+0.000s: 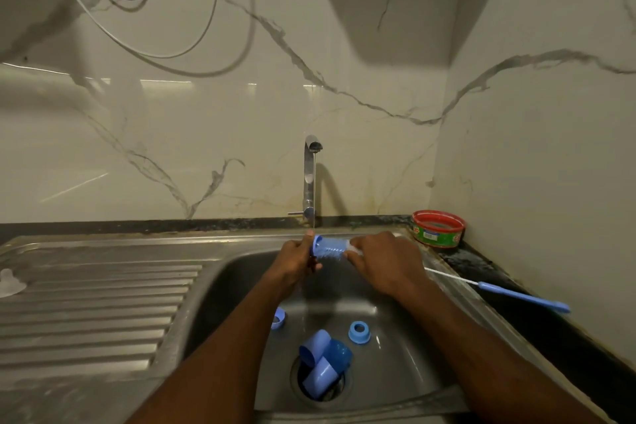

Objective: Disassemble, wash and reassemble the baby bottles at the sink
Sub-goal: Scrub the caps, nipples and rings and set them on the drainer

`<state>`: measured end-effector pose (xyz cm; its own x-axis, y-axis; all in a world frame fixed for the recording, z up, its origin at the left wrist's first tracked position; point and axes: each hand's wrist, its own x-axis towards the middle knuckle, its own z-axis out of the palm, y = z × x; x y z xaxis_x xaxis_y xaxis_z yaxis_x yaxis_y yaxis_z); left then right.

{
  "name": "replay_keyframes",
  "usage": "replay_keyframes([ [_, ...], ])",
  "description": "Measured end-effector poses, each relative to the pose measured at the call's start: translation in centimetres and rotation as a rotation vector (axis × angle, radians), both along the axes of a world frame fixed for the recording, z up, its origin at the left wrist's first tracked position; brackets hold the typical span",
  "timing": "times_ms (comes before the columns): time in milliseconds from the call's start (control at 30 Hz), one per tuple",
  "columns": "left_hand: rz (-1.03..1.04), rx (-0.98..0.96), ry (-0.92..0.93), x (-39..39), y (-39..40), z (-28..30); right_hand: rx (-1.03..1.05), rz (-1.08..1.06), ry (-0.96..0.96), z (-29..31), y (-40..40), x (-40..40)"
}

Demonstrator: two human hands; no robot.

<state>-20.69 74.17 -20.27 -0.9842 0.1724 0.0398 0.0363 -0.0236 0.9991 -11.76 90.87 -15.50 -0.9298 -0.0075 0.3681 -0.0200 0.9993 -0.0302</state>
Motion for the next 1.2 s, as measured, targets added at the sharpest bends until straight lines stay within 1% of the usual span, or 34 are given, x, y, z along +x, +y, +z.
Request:
replay_keyframes([
  [67, -0.039, 0.109, -0.056, 0.4, 0.4, 0.4, 0.007, -0.034, 0.047, 0.0, 0.1, 0.2],
  [133, -0.040, 0.148, -0.041, 0.6, 0.5, 0.6, -0.006, -0.074, 0.076, -0.1, 0.1, 0.5],
  [267, 0.039, -0.025, 0.089, -0.2, 0.6, 0.2, -0.001, -0.075, -0.003, 0.3, -0.3, 0.4],
  [333, 0.076, -0.080, 0.086, -0.7, 0.4, 0.0, -0.019, -0.019, -0.019, 0.4, -0.7, 0.2],
  [367, 0.082, -0.110, 0.075, -0.8, 0.3, -0.2, -0.027, 0.000, 0.014, 0.3, -0.8, 0.1],
  [433, 0.053, -0.115, 0.039, -0.9, 0.1, -0.6, -0.020, -0.015, 0.084, 0.0, -0.7, 0.0],
  [500, 0.043, -0.033, -0.002, -0.6, 0.3, -0.5, -0.022, -0.075, 0.114, -0.5, -0.4, 0.0],
  [533, 0.071, -0.033, 0.003, -0.6, 0.6, -0.3, -0.021, -0.110, 0.121, -0.7, -0.2, 0.0],
  [633, 0.206, -0.193, 0.117, -0.8, 1.3, 0.0, -0.008, -0.148, 0.057, -0.7, -0.5, -0.5],
  [700, 0.281, -0.217, 0.150, -1.2, 1.0, -0.1, -0.011, -0.091, -0.004, -0.5, -1.1, -0.9],
  [733, 0.294, -0.214, 0.128, -1.6, 0.8, -0.3, -0.009, -0.051, -0.004, -0.4, -1.4, -1.1],
  [800, 0.232, -0.154, 0.009, -2.2, 0.4, -0.7, 0.001, -0.022, 0.053, -0.3, -1.6, -1.2],
  [867, 0.092, -0.051, -0.112, -1.5, 0.2, -0.9, 0.015, -0.075, 0.122, -0.5, -1.4, -0.8],
  [933, 0.028, -0.056, -0.071, -0.7, 0.5, -0.6, 0.008, -0.142, 0.120, -1.0, -0.7, -0.5],
  [1033, 0.159, -0.183, 0.064, -0.5, 1.2, 0.1, -0.009, -0.183, 0.011, -1.0, -0.5, -0.6],
  [1100, 0.231, -0.231, 0.131, -0.8, 1.0, 0.0, -0.032, -0.115, -0.072, -0.4, -1.2, -0.8],
  [1167, 0.231, -0.140, 0.104, -0.9, 0.5, -0.3, -0.064, -0.030, -0.051, 0.1, -1.7, -0.7],
  [1200, 0.183, -0.082, 0.064, -0.9, 0.4, -0.4, -0.062, -0.030, 0.009, 0.2, -1.7, -0.6],
])
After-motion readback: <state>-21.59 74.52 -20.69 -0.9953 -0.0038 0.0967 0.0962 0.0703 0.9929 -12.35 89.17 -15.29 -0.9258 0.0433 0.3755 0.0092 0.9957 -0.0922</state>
